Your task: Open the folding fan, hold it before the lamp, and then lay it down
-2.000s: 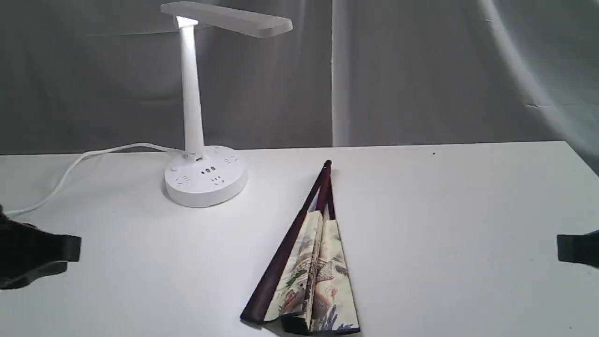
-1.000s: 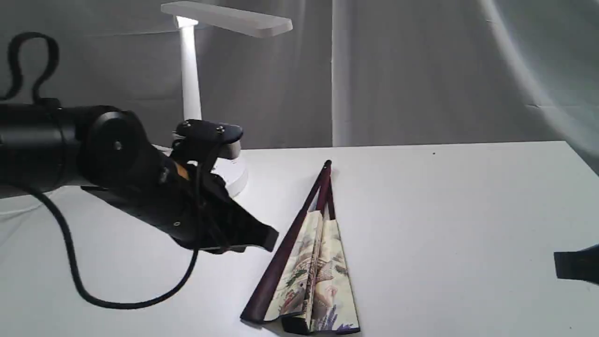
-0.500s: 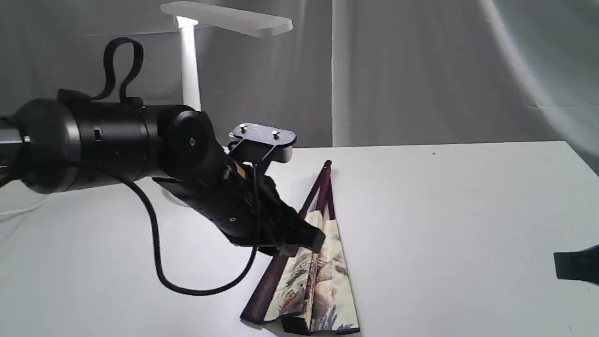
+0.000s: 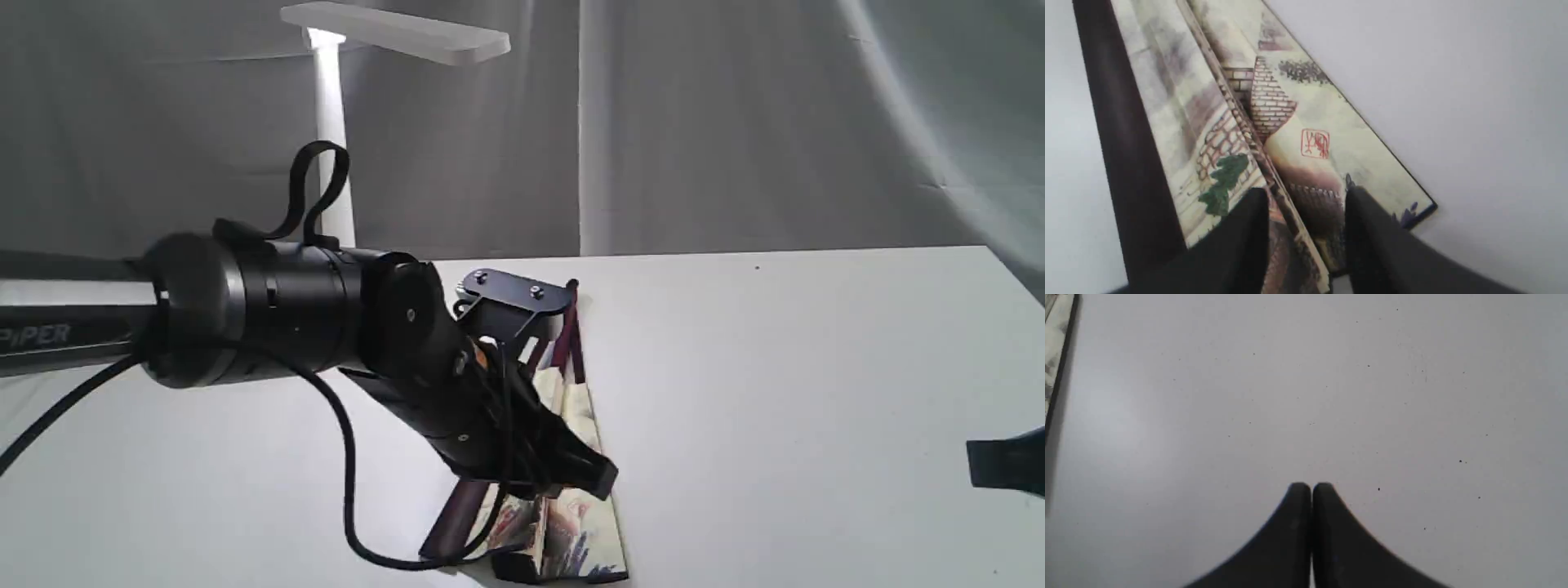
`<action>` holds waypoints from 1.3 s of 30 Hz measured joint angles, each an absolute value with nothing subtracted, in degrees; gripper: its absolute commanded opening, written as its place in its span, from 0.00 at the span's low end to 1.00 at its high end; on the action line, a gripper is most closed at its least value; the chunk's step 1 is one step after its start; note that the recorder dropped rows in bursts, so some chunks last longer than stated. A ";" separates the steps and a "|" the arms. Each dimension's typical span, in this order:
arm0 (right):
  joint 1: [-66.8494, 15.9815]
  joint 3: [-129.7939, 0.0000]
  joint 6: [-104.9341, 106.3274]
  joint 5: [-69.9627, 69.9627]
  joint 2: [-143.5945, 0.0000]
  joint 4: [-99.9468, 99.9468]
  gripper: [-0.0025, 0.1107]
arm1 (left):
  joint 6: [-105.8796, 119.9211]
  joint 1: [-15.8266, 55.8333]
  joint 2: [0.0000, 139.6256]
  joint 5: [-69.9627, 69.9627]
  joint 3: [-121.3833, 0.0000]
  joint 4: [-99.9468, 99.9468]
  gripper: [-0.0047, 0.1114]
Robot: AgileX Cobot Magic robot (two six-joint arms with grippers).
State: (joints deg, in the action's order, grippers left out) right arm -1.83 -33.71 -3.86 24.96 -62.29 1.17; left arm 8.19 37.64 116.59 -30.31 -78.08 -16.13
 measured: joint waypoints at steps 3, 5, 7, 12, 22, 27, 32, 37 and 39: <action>-1.83 -33.71 -3.86 24.96 -62.29 1.17 0.02 | 8.09 37.64 116.59 -29.16 -78.08 -15.63 0.33; -1.83 -33.71 -3.86 24.96 -62.29 1.07 0.02 | 7.80 37.64 116.64 -28.76 -78.08 -14.19 0.34; -1.83 -33.71 -3.86 24.96 -62.29 0.92 0.02 | 6.56 37.64 117.01 -28.58 -78.08 -12.59 0.37; -1.83 -33.71 -3.86 24.96 -62.29 0.70 0.02 | 3.43 37.64 119.46 -29.62 -80.07 -11.37 0.47; -1.83 -33.71 -3.86 24.96 -62.29 0.70 0.02 | 0.00 37.64 123.53 -30.11 -85.39 -8.33 0.46; -1.83 -33.71 -3.86 24.96 -62.29 0.70 0.02 | -2.54 37.64 125.74 -30.48 -85.47 -7.11 0.46; -1.83 -33.71 -3.86 24.96 -62.29 0.70 0.02 | -4.96 37.64 126.69 -30.24 -85.52 -6.62 0.45; -1.83 -33.71 -3.86 24.96 -62.29 0.70 0.02 | -5.16 37.64 126.69 -29.89 -85.52 -5.91 0.40; -1.83 -33.71 -3.86 24.96 -62.29 0.70 0.02 | -5.20 37.64 126.69 -29.89 -85.52 -4.33 0.40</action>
State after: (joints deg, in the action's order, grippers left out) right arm -1.83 -33.71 -3.86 24.96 -62.29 0.70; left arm -5.20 37.64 126.69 -29.89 -85.52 -4.33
